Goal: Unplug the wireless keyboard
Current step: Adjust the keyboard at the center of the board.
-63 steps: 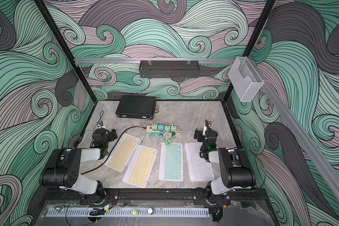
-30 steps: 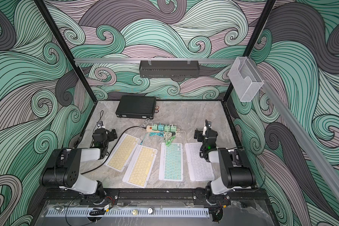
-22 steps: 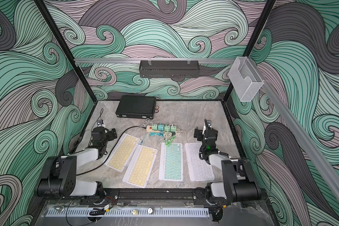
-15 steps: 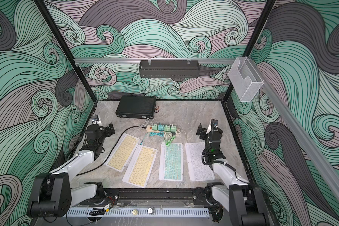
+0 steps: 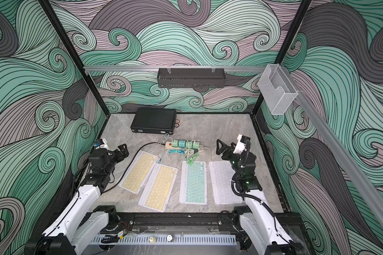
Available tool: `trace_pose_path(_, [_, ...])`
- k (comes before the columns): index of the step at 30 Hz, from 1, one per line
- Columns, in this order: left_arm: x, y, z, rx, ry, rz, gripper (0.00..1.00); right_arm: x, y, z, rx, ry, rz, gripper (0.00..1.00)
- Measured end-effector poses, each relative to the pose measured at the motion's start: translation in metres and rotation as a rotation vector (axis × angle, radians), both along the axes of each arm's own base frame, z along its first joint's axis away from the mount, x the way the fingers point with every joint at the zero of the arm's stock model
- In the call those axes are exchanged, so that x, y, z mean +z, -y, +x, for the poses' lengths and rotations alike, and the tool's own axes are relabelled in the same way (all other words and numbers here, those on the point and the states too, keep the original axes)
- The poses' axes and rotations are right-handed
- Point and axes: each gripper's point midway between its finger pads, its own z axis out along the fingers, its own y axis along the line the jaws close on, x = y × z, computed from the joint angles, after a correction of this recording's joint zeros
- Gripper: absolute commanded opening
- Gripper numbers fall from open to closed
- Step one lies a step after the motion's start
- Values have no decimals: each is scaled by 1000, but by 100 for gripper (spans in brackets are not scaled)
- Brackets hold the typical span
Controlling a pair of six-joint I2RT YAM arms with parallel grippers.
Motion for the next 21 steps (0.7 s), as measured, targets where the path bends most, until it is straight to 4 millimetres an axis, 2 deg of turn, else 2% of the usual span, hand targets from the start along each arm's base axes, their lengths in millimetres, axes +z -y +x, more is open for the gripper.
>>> trace_pose_path(2, [-2, 3, -3, -13, -27, -16, 96, -1, -8, -4, 28, -9, 25, 98])
trace_pose_path(4, [0, 9, -5, -43, -43, -40, 93, 1, -19, -6, 65, -15, 34, 92])
trace_pose_path(6, [4, 17, -7, -75, -52, -71, 84, 5, -35, -9, 114, -26, 43, 87])
trace_pose_path(10, [7, 41, -11, -179, -81, -161, 72, 9, -78, -18, 242, -38, 42, 84])
trace_pose_path(14, [-6, 78, -24, -309, -161, -231, 66, -10, -128, -36, 373, -99, 7, 80])
trace_pose_path(17, [-19, 108, -37, -399, -235, -243, 65, -32, -152, -47, 428, -163, -32, 78])
trace_pose_path(21, [-45, 125, -48, -429, -330, -248, 62, -56, -175, -56, 464, -231, -84, 75])
